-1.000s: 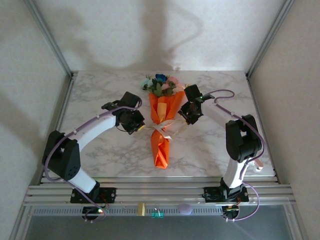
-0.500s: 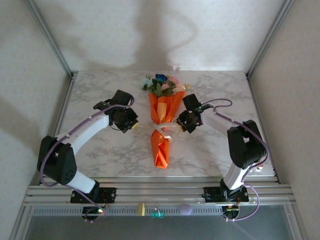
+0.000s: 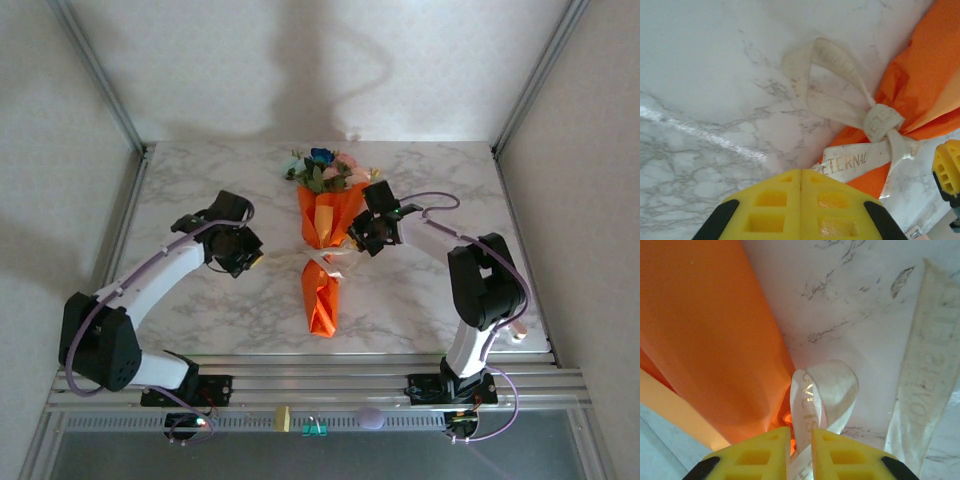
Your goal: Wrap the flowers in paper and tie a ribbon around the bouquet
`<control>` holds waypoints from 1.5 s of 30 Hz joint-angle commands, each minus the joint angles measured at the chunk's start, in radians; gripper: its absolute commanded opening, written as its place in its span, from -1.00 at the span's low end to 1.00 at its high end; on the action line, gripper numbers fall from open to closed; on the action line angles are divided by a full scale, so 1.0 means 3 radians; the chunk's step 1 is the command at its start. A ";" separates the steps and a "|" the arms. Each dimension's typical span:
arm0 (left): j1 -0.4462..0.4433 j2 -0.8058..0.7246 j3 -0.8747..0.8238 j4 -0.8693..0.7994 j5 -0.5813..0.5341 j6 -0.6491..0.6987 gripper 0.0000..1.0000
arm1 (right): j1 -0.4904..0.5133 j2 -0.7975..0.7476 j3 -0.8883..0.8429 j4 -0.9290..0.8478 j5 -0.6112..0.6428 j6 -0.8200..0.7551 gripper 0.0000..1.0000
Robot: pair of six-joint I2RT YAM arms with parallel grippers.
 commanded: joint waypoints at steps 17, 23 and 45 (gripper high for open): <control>0.0178 -0.0392 -0.0354 -0.0296 -0.0011 -0.0001 -1.00 | 0.0018 -0.0359 -0.0499 0.0333 0.0018 0.0226 -0.64; 0.0191 -0.0327 -0.0323 -0.0253 -0.0027 0.0002 -1.00 | 0.0121 -0.0541 -0.0935 0.0820 -0.0168 0.0872 -0.51; 0.0247 -0.0389 -0.0416 -0.0243 -0.0017 0.0028 -1.00 | 0.0408 -0.0340 -0.0974 0.1419 -0.0143 0.1702 -0.37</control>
